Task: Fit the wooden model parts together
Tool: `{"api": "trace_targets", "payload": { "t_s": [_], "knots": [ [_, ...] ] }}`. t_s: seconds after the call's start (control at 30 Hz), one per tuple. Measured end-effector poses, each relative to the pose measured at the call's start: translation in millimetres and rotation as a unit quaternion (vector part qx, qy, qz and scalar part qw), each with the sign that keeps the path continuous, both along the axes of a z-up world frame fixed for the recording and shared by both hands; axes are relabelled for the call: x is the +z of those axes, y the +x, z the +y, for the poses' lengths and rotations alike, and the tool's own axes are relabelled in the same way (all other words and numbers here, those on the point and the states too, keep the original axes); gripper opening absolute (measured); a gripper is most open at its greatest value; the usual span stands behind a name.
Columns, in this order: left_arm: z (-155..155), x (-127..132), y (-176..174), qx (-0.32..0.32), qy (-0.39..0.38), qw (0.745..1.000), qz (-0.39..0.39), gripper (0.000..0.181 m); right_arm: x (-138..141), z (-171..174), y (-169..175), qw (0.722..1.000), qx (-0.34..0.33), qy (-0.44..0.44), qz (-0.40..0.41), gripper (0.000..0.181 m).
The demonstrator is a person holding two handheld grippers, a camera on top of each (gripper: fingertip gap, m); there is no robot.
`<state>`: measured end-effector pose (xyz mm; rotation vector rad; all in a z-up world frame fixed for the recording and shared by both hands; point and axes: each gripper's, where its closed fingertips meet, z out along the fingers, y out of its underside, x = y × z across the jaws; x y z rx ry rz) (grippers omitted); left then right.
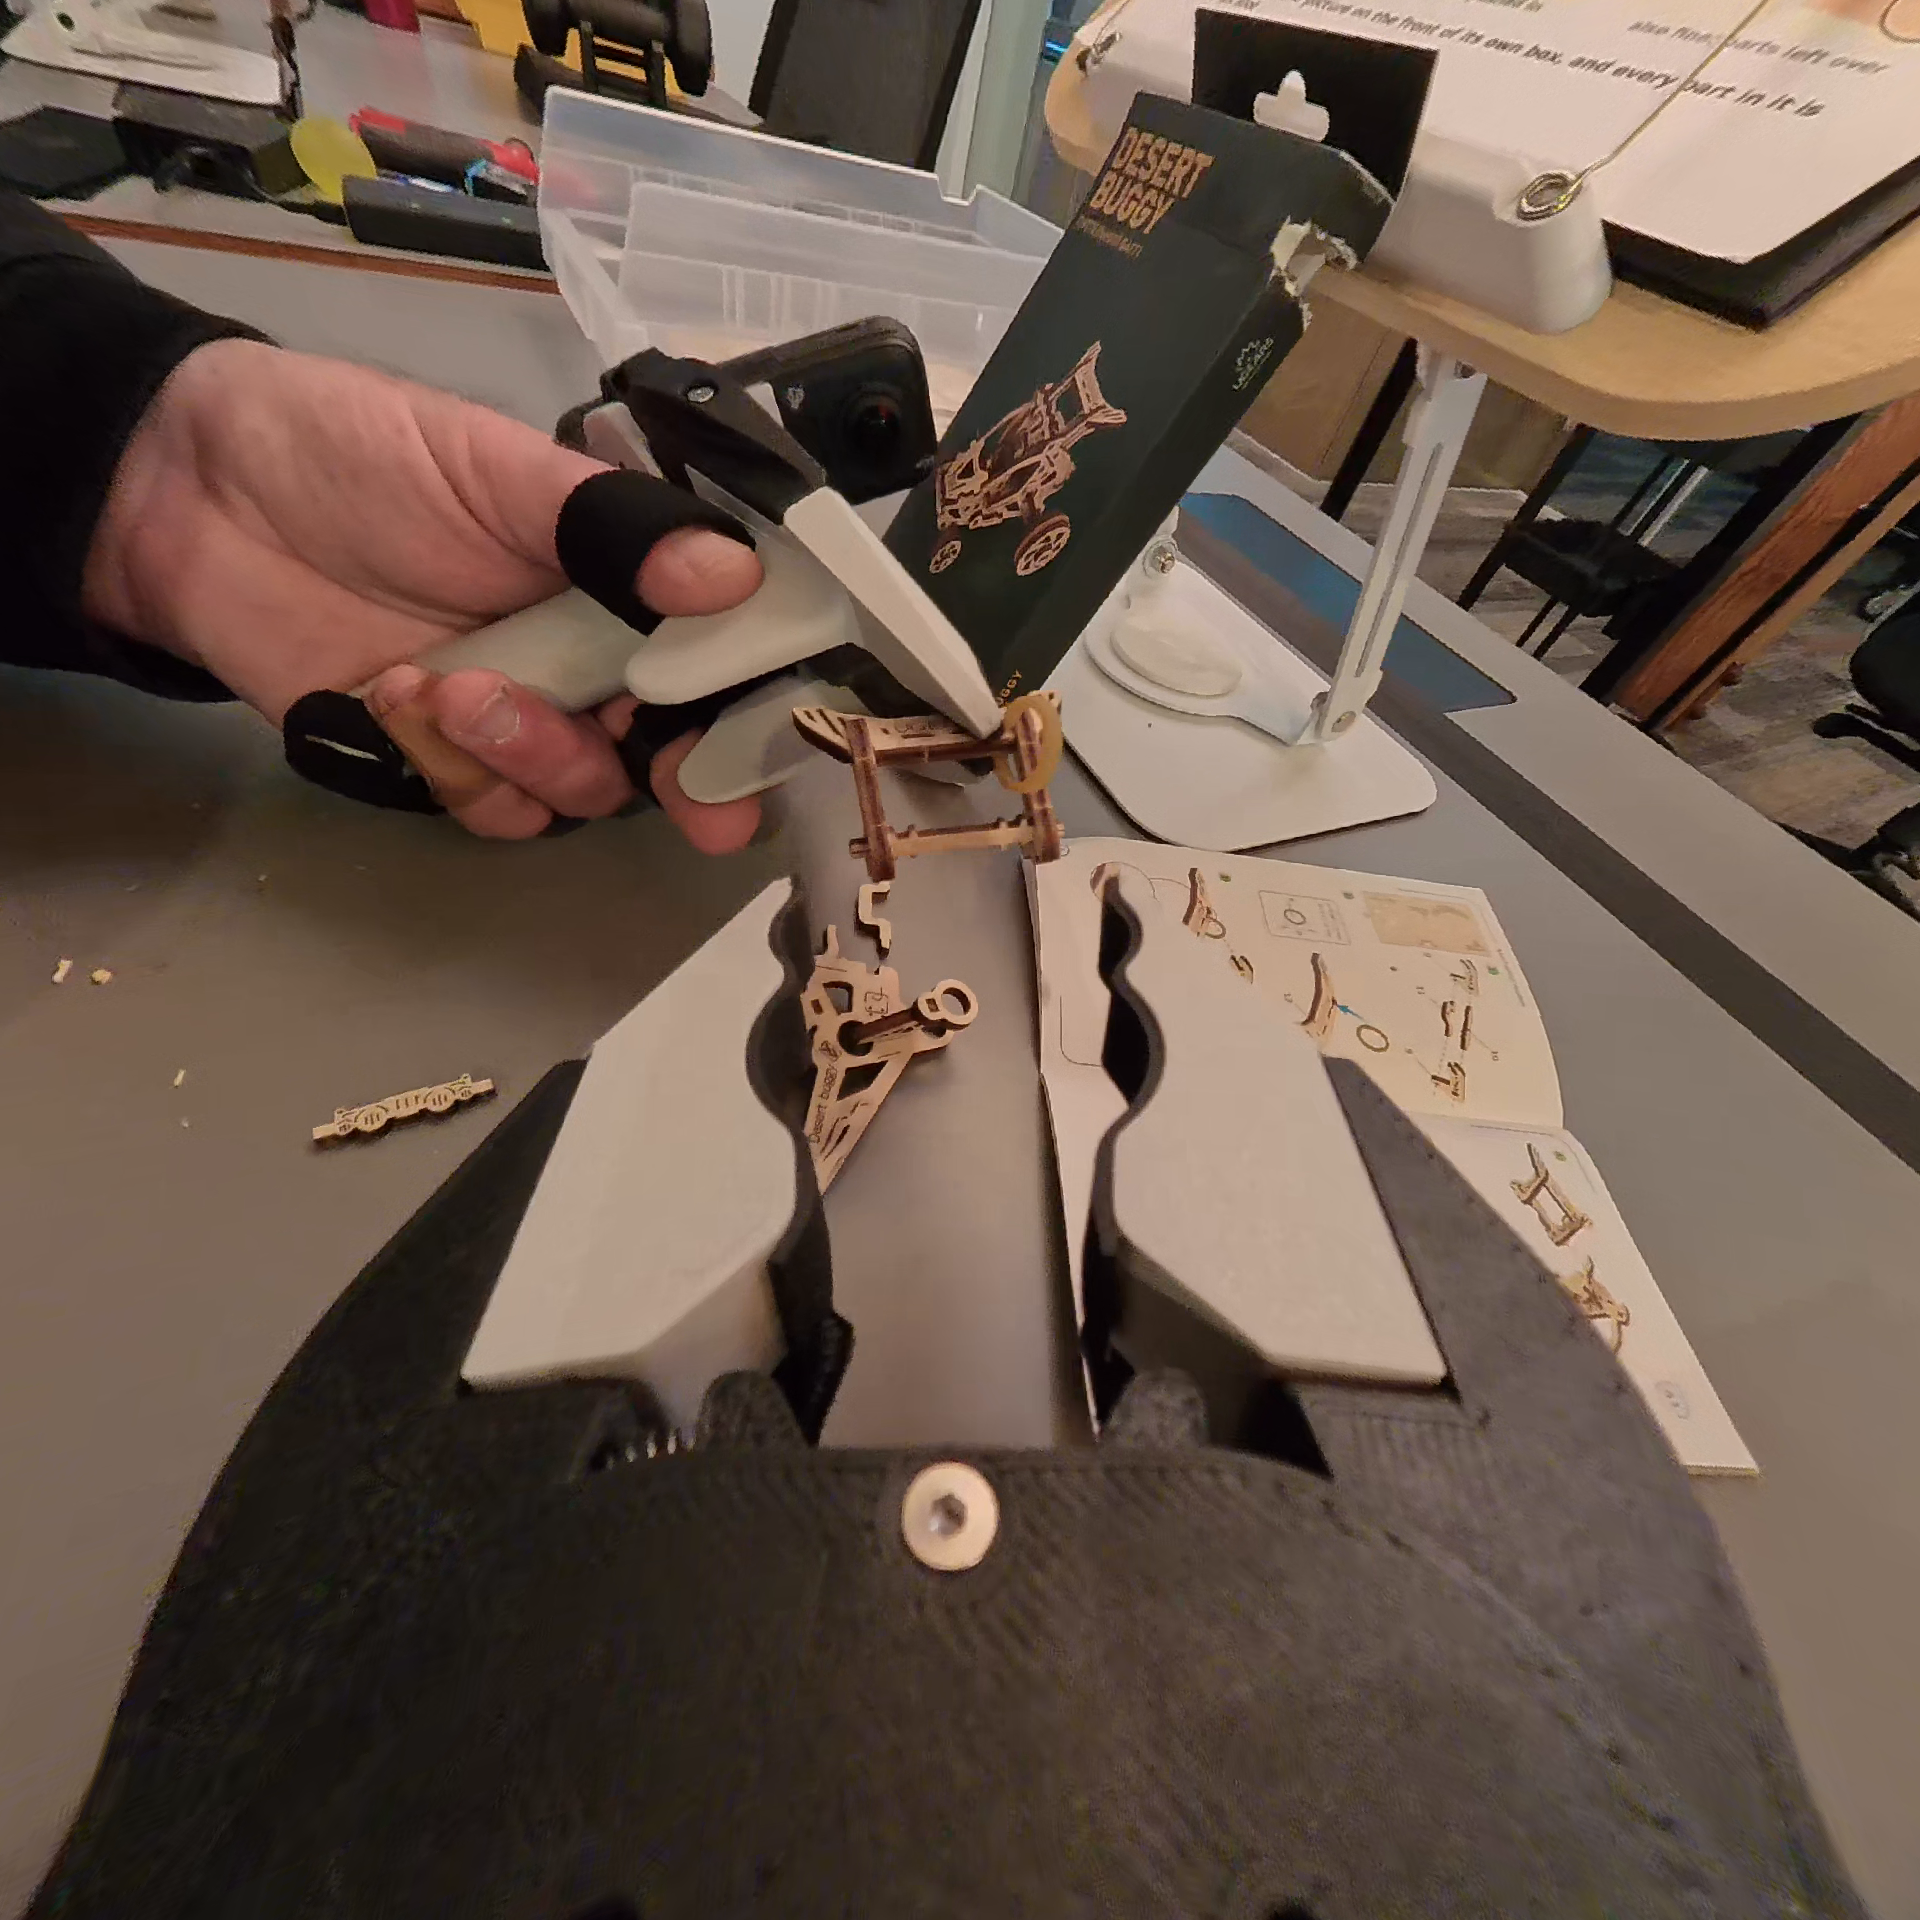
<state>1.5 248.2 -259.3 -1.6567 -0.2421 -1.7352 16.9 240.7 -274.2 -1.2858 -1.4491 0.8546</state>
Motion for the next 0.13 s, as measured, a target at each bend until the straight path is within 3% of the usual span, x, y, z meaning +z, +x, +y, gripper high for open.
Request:
{"api": "trace_targets", "payload": {
  "t_s": [0.13],
  "knots": [
    [-3.8,1.6,5.2,-0.024,0.002,1.000,-0.007,0.001,1.4,-4.6,-3.9,1.000,0.006,0.001,0.005,0.053]
  ]
}}
